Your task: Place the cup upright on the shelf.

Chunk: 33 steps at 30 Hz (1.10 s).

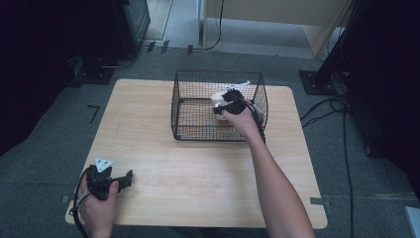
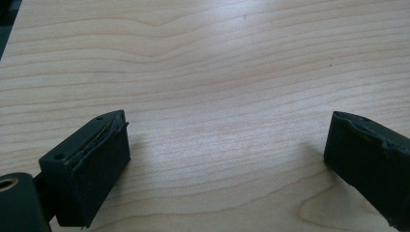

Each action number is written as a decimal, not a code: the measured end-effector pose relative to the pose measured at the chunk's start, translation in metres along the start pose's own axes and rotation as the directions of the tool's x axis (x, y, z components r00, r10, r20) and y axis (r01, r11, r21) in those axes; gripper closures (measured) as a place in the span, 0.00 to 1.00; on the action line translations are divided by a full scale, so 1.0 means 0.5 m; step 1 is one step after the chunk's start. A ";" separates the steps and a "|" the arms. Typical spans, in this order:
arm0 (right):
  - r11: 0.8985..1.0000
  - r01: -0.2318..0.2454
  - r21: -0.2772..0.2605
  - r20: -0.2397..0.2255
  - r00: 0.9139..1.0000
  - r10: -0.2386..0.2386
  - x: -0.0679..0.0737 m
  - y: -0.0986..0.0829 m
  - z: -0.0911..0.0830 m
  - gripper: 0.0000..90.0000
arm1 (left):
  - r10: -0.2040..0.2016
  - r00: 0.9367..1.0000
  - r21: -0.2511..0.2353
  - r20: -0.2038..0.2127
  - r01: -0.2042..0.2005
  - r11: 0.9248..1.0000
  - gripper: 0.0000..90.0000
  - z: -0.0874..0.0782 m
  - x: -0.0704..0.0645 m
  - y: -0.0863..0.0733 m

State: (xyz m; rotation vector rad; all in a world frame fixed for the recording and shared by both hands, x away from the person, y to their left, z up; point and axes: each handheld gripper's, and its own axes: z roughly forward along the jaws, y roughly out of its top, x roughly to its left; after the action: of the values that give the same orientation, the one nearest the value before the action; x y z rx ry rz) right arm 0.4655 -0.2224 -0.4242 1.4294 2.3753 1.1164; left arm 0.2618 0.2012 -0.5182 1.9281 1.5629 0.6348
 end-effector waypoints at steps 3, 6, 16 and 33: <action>0.999 -0.034 0.007 0.013 0.999 0.034 -0.005 -0.009 -0.008 0.91 | 0.000 1.000 0.000 0.000 0.000 1.000 0.03 0.000 0.000 0.000; 1.000 -0.004 0.031 0.058 0.998 0.002 -0.002 -0.018 -0.010 0.88 | 0.000 1.000 0.000 0.000 0.000 1.000 0.03 0.000 0.000 0.000; 0.996 0.001 0.086 0.077 0.997 -0.007 0.005 -0.028 -0.005 0.88 | 0.000 1.000 0.000 0.000 0.000 1.000 0.03 0.000 0.000 0.000; 0.996 -0.036 0.087 0.075 0.997 0.030 0.018 -0.031 -0.010 0.74 | 0.000 1.000 0.000 0.000 0.000 1.000 0.03 0.000 0.000 0.000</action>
State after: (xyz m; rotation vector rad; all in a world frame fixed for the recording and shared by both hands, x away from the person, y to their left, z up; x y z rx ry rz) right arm 0.4475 -0.2216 -0.4288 1.5155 2.3860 0.9601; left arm 0.2618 0.2012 -0.5182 1.9282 1.5626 0.6348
